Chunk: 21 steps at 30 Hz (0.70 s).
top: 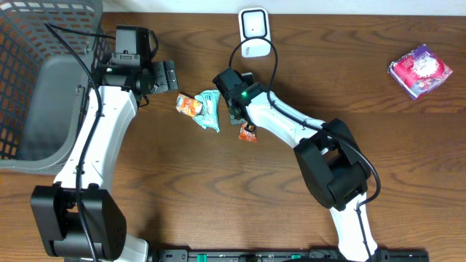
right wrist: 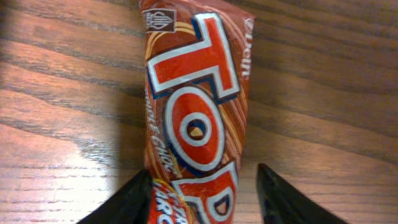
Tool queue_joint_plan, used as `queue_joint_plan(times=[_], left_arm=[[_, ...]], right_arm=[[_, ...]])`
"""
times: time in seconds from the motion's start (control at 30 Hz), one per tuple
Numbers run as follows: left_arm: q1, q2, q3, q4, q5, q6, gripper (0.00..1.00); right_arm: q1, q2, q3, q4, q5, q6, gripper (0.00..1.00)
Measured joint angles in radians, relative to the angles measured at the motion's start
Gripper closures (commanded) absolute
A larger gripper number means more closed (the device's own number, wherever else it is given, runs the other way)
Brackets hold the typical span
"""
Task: Scan the item barcode
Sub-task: 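Lift the TOP bar and hold it in front of the scanner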
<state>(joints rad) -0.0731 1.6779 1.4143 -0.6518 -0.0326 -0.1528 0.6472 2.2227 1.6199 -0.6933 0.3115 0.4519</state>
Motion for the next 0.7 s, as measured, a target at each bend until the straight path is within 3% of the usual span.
queue_joint_plan(times=[0.43,0.57,0.67,0.7], left_arm=[[0.000,0.000,0.000,0.000,0.000,0.000,0.02],[0.000,0.000,0.000,0.000,0.000,0.000,0.02],[0.000,0.000,0.000,0.000,0.000,0.000,0.02],[0.000,0.000,0.000,0.000,0.000,0.000,0.02]], right_arm=[[-0.042,-0.001,0.008,-0.030,-0.116,0.005,0.47],[-0.041,-0.008,-0.012,0.007,-0.139,0.004,0.68],[-0.040,-0.008,-0.015,0.021,-0.163,0.007,0.97],[-0.040,-0.008,-0.016,0.023,-0.168,0.003,0.99]])
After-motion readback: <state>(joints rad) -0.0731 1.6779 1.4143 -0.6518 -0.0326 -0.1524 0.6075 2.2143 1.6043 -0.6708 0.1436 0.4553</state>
